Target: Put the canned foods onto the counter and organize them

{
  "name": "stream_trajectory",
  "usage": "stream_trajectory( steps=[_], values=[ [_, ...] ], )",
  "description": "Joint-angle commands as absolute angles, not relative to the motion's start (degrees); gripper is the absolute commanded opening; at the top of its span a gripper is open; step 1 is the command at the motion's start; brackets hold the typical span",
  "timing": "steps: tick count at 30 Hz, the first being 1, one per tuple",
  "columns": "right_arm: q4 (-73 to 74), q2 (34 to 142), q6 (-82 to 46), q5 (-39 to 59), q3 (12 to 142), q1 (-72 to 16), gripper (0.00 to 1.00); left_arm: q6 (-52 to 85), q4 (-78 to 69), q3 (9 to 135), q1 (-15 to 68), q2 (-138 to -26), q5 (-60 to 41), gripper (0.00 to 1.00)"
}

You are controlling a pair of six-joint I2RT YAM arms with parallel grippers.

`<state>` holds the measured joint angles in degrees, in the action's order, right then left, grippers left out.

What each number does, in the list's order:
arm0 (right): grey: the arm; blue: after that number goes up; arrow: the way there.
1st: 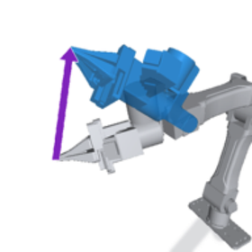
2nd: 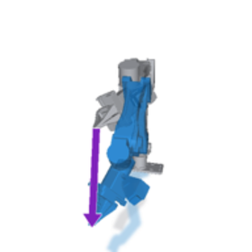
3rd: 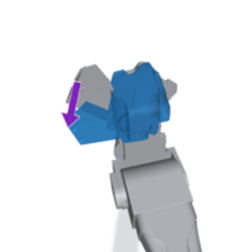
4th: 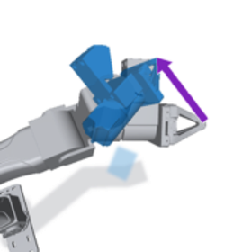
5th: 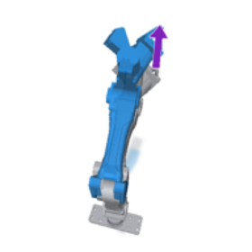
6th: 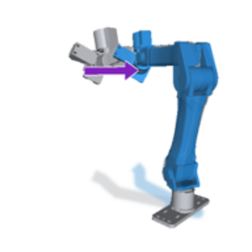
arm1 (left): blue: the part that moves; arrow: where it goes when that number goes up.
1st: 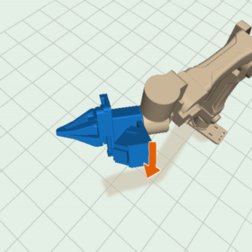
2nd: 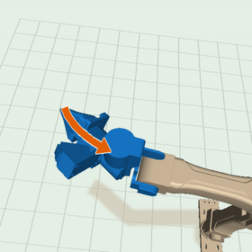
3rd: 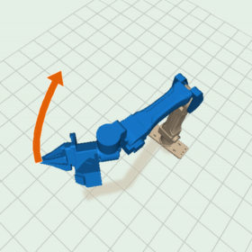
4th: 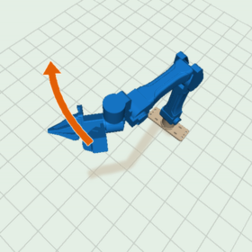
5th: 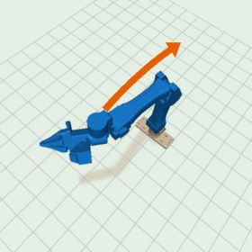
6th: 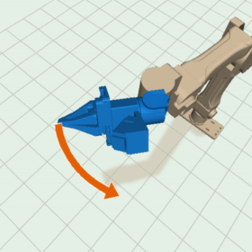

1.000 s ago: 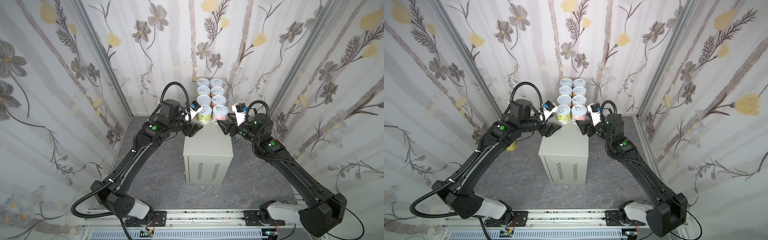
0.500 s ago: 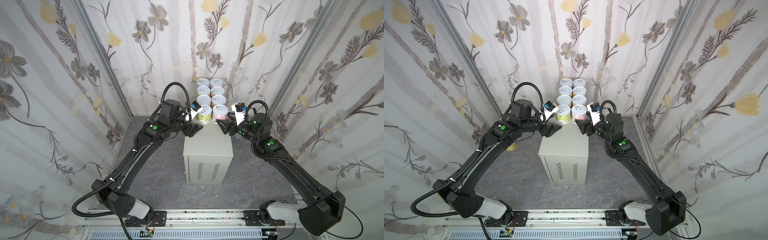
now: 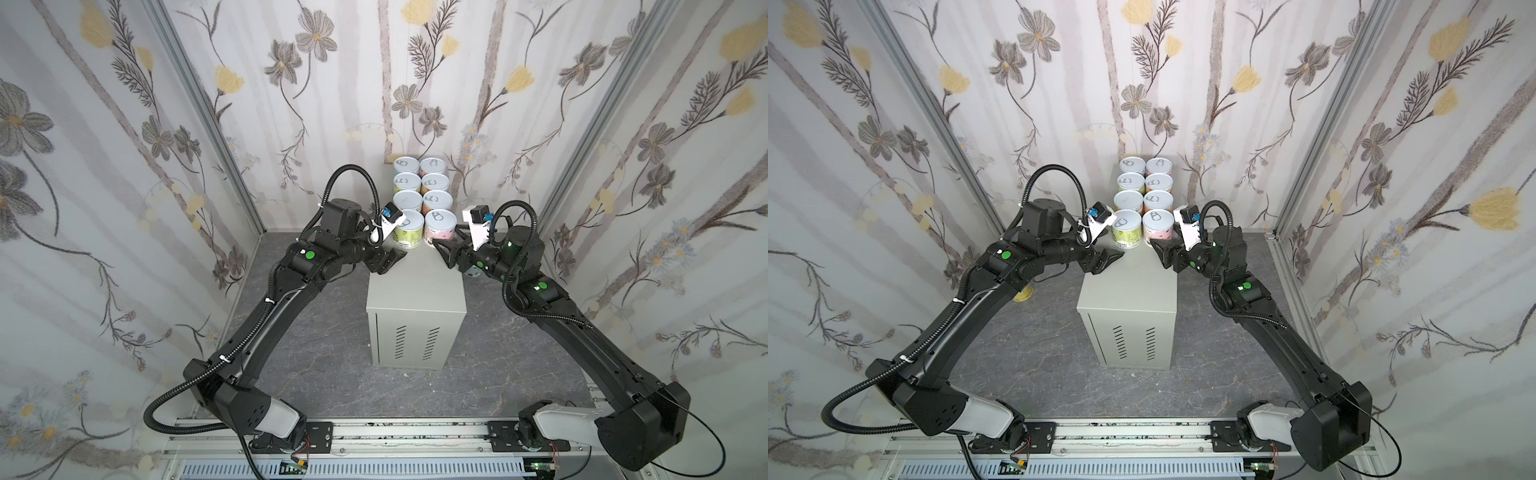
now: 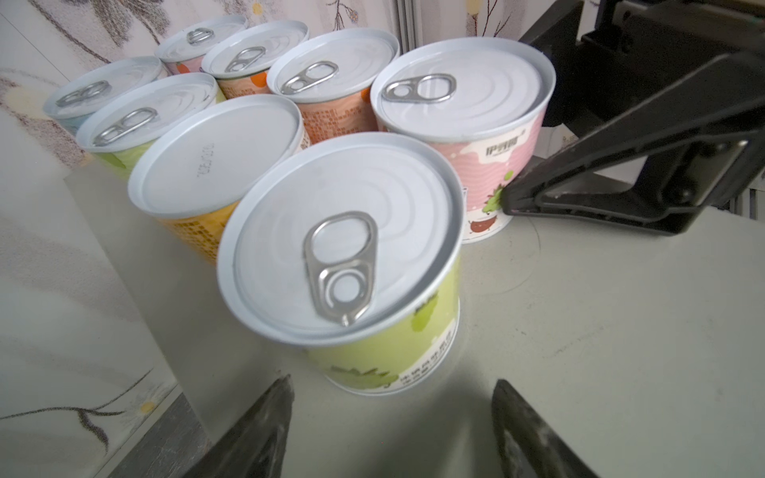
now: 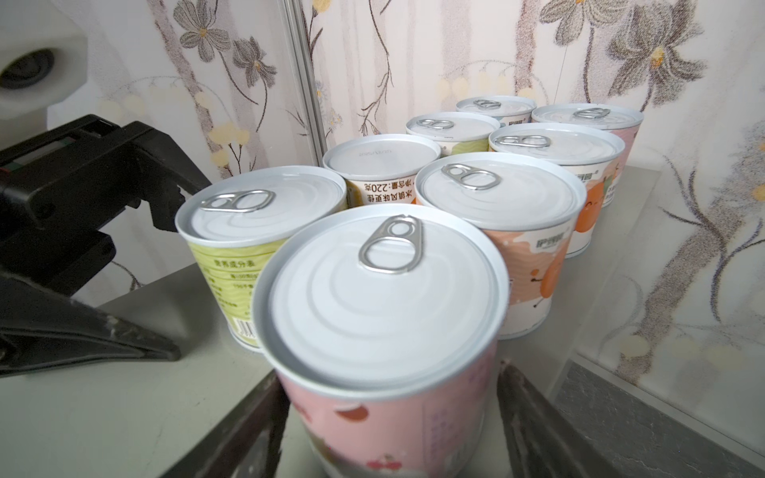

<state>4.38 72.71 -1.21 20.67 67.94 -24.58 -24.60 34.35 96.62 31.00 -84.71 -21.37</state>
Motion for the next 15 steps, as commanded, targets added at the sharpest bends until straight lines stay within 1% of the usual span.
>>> stream_trajectory(
  steps=[1, 15],
  values=[
    [3.7, 72.7, 0.0, 21.2, 67.9, -24.6, 0.78, -26.1, 32.4, 96.7, 31.0, -84.6, -23.0, 0.75],
    [3.5, 72.8, 0.2, 21.2, 67.9, -24.6, 0.79, -26.0, 31.6, 96.5, 31.0, -84.6, -23.6, 0.73]
  ],
)
